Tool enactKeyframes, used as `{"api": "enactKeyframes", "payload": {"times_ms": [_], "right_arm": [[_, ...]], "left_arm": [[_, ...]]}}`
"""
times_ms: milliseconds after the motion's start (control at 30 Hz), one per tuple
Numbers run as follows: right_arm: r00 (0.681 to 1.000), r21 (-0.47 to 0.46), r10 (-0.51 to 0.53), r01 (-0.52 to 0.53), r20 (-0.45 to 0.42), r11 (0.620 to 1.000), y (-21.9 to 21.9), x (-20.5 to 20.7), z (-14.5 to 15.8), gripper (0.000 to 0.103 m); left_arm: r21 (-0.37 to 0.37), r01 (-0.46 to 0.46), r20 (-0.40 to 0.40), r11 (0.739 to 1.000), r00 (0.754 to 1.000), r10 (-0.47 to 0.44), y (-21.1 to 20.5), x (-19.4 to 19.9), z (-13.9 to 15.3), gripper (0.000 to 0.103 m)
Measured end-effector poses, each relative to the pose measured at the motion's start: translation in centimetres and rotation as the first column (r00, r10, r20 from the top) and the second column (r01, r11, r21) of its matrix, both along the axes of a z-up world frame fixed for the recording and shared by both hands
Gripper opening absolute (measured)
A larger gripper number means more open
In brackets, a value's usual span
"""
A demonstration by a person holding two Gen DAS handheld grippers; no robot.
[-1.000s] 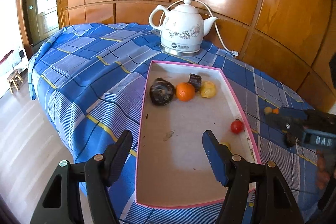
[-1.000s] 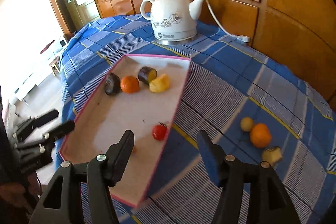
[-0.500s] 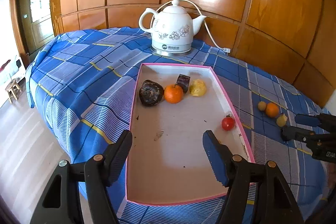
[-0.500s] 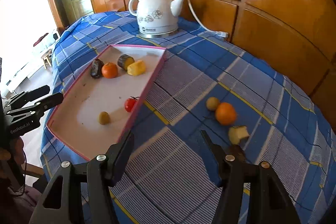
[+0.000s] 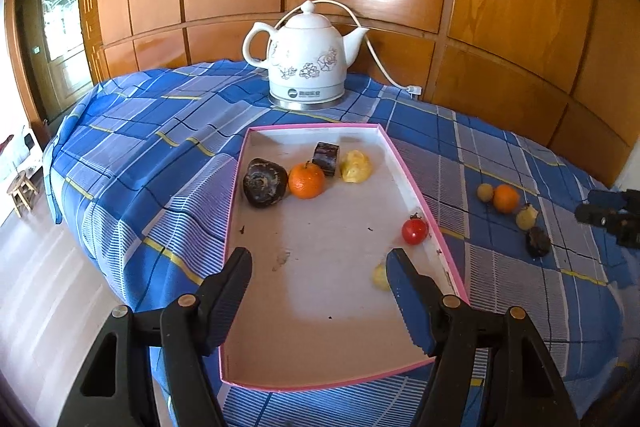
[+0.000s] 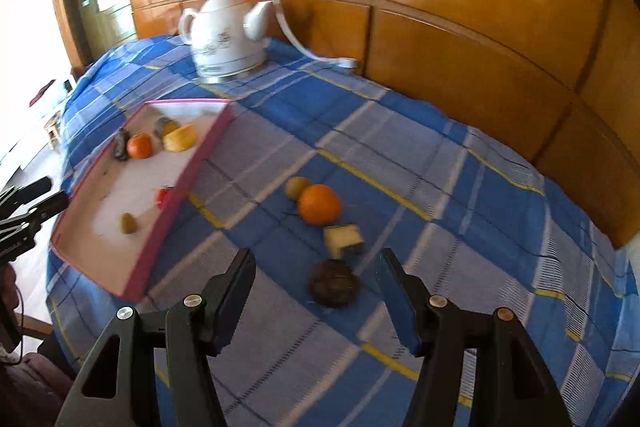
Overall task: Organize fruits
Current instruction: 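Move both grippers back toward the remaining fruits on the cloth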
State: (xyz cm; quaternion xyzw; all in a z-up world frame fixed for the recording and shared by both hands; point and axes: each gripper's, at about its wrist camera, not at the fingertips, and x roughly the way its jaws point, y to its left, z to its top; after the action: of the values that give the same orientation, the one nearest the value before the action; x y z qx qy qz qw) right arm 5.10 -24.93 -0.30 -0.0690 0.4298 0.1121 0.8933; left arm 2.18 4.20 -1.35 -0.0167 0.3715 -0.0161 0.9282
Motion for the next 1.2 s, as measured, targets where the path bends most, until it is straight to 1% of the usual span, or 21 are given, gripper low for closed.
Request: {"api": "enactKeyframes", "payload": {"times_ms": [167, 267, 400, 467, 667, 800, 933, 1033, 1200], "right_arm": [[0.997, -0.017, -0.083, 0.083, -0.004, 0.996, -3.6, 0.9, -0.5, 0.063], [0.989, -0.013, -0.146, 0.146, -0.015, 0.989, -6.0, 1.4, -1.2, 0.063], [0.971, 0.042, -0.235, 0.236, -0.037, 0.971, -9.1, 1.6, -2.5, 0.063], [0.959, 0.058, -0.274, 0.278, -0.071, 0.959, -10.4, 1.8, -3.4, 0.063], [0.936, 0.054, -0.333, 0.34, -0.112, 0.939, -11.8, 2.1, -3.9, 0.063], [0.937, 0.06, -0.334, 0.341, -0.103, 0.938, -11.9, 2.0, -3.6, 0.063], [0.929, 0.052, -0.356, 0.362, -0.099, 0.931, -12.2, 2.0, -3.6, 0.063], [0.914, 0.051, -0.391, 0.397, -0.109, 0.916, -12.9, 2.0, -3.7, 0.063], [0.904, 0.071, -0.414, 0.423, -0.109, 0.903, -13.6, 1.9, -3.5, 0.063]], "left_arm": [[0.013, 0.017, 0.0, 1.0, 1.0, -0.017, -0.7, 0.0, 0.1, 0.07], [0.021, 0.027, 0.001, 0.999, 1.0, -0.027, -1.2, 0.0, 0.2, 0.07], [0.032, 0.047, -0.002, 0.998, 0.999, -0.047, -1.9, 0.2, 0.3, 0.07], [0.038, 0.06, -0.004, 0.997, 0.998, -0.06, -2.4, 0.3, 0.3, 0.07], [0.058, 0.106, -0.006, 0.993, 0.994, -0.106, -4.3, 0.8, 0.7, 0.07], [0.066, 0.144, -0.009, 0.987, 0.99, -0.144, -5.9, 1.1, 0.8, 0.07], [0.062, 0.196, -0.015, 0.979, 0.981, -0.195, -7.7, 1.6, 1.0, 0.07], [0.057, 0.242, -0.02, 0.969, 0.97, -0.241, -9.4, 2.0, 1.0, 0.07], [0.035, 0.341, -0.05, 0.939, 0.939, -0.339, -12.6, 2.6, 0.6, 0.069]]}}
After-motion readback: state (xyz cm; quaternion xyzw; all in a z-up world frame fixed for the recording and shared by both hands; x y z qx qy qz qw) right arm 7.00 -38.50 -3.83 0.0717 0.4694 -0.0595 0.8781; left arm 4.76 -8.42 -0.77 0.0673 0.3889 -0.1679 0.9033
